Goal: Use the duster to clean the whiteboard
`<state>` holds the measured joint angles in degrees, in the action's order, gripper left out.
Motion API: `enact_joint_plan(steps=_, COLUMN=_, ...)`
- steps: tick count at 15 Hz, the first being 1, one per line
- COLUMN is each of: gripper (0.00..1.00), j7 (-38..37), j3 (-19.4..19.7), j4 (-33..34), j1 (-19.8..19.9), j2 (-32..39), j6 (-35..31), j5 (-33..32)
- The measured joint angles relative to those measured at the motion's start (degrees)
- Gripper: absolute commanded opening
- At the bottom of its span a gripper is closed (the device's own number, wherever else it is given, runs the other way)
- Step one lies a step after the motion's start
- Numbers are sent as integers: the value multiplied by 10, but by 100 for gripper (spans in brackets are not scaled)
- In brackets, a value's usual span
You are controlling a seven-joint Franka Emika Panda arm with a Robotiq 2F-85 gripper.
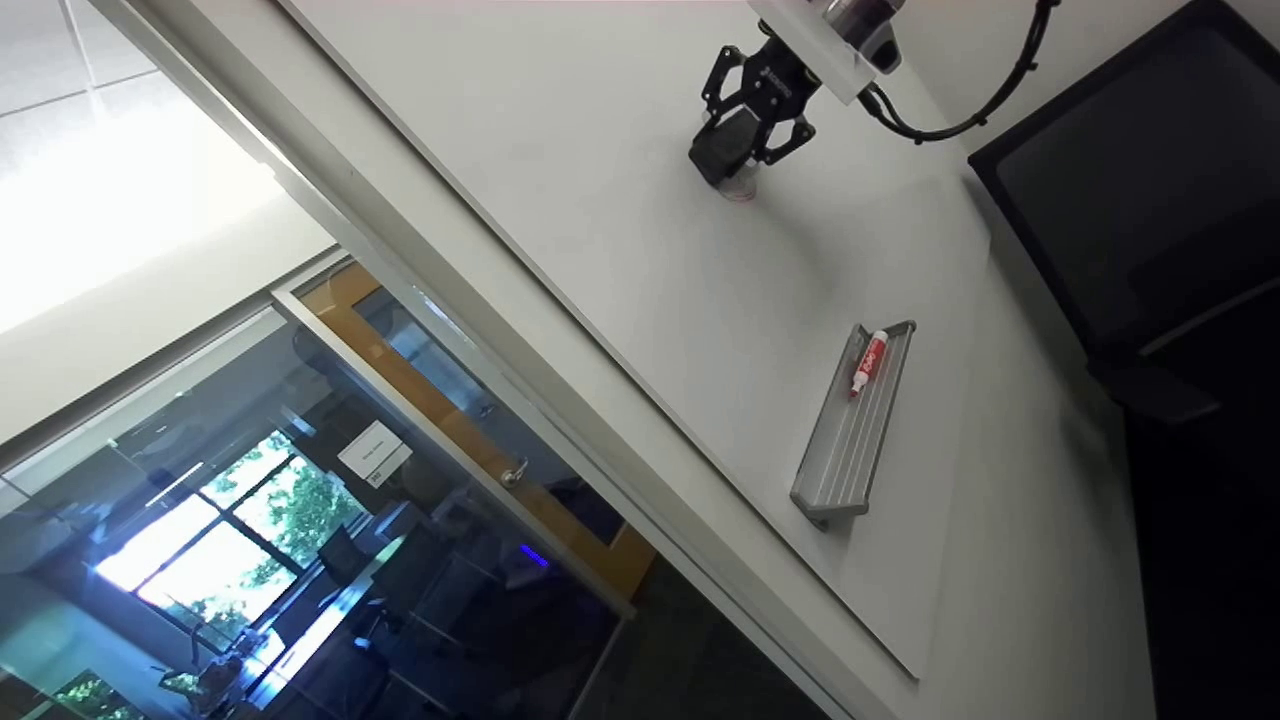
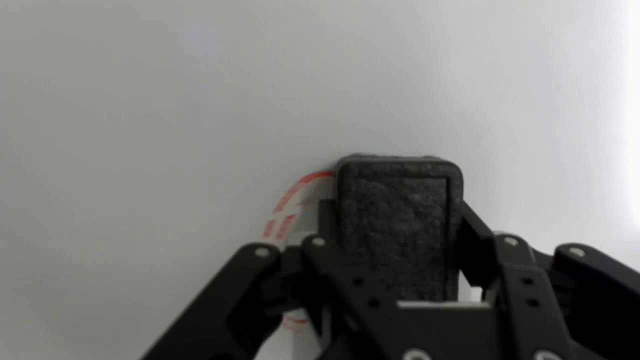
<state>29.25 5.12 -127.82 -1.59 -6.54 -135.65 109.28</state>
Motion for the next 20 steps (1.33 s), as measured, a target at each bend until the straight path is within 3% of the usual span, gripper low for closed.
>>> enact_joint_plan(steps=10, gripper=32, j7=-1, j3=-8, j4=2, j1=16, j2=-1, j6=39, j5=26)
enact_joint_plan(steps=20, gripper=32, j7=-3, j3=-8, j4=-12, j1=34, j2=49, j6=71, j5=24)
